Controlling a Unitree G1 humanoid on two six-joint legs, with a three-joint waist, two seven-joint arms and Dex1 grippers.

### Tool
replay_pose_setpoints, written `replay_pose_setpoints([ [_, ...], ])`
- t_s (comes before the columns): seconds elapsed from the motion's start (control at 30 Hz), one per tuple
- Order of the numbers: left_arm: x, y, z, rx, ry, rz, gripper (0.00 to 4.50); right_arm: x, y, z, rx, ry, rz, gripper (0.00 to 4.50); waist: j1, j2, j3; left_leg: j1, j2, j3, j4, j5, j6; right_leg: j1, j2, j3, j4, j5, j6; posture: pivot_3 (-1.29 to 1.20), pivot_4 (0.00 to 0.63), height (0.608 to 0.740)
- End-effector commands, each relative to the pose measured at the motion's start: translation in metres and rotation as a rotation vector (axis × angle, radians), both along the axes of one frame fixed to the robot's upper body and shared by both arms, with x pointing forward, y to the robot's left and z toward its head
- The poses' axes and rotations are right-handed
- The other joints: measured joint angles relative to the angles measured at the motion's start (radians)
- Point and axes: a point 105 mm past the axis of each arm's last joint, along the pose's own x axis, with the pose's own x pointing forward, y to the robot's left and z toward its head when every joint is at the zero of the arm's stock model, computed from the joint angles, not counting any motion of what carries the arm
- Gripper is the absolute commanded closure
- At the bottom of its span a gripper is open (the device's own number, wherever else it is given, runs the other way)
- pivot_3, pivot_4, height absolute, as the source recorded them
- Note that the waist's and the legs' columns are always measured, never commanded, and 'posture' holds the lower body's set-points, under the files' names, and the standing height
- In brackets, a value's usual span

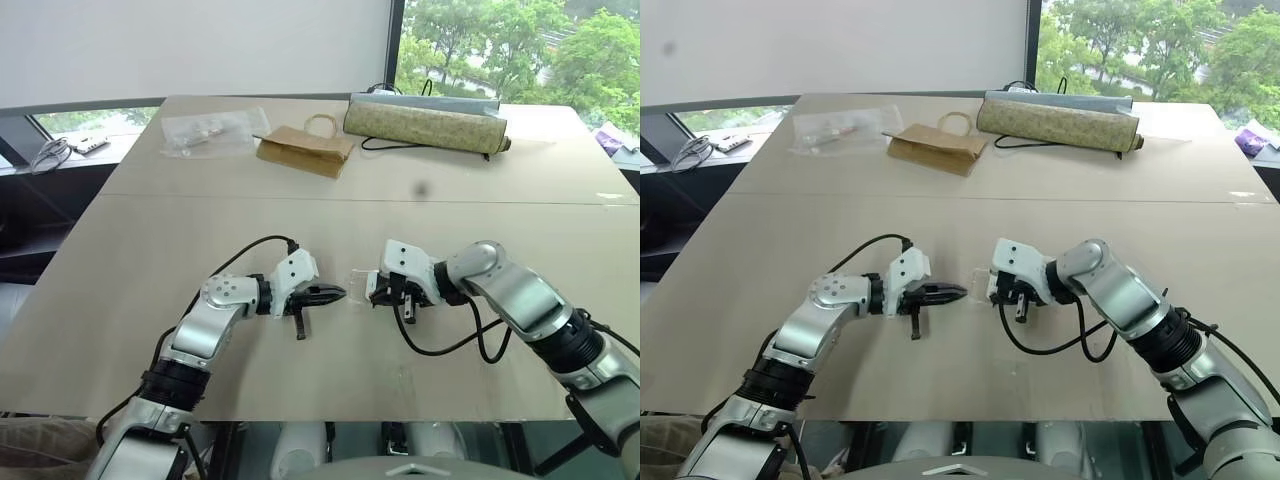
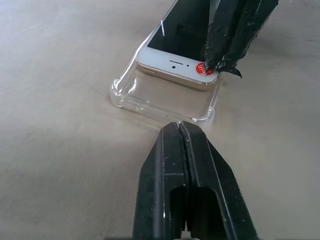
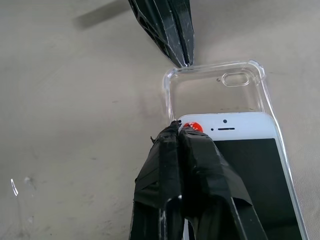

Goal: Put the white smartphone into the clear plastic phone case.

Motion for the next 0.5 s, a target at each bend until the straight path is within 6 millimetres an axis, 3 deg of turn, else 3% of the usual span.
replay_pose_setpoints([
  [0.03,-0.003,-0.006,0.005,-0.010,-0.030,-0.021,4.50,-0.008,-0.025,-0.042,-0.129,0.153,-0.087,4.41,0.000,0.000,0.000,0.000,0.000,0.000,0.000,0.000,0.000,0.000,0.000,0.000,0.000,0.000,0.000,0.00,0.150,0.740],
  [0.23,-0.003,-0.008,0.004,-0.016,-0.030,-0.018,4.50,-0.012,-0.030,-0.055,-0.152,0.243,-0.152,4.41,0.001,0.000,-0.001,0.000,0.000,0.000,0.000,0.000,0.000,0.000,-0.001,0.000,0.000,0.000,0.000,0.00,0.150,0.740],
  [0.3,-0.003,-0.009,0.004,-0.015,-0.031,-0.018,4.50,-0.013,-0.031,-0.052,-0.135,0.227,-0.141,4.41,0.001,0.000,-0.002,0.000,0.000,0.000,0.000,0.000,0.000,0.000,-0.001,0.000,-0.001,0.000,0.000,0.00,0.150,0.740],
  [0.4,-0.001,-0.008,0.005,-0.015,-0.034,-0.011,4.50,-0.007,-0.015,-0.009,0.080,0.128,-0.109,4.41,0.005,0.000,-0.003,-0.001,0.000,-0.001,0.000,0.000,0.000,0.000,-0.002,-0.001,-0.001,0.000,0.000,0.00,0.150,0.740],
  [0.5,0.000,-0.007,0.004,-0.015,-0.036,-0.004,4.50,-0.002,-0.013,0.028,0.232,0.048,-0.128,4.41,0.001,0.003,0.000,-0.004,-0.001,-0.001,-0.001,0.000,0.000,-0.001,-0.003,-0.002,-0.002,0.000,0.000,0.00,0.150,0.740],
])
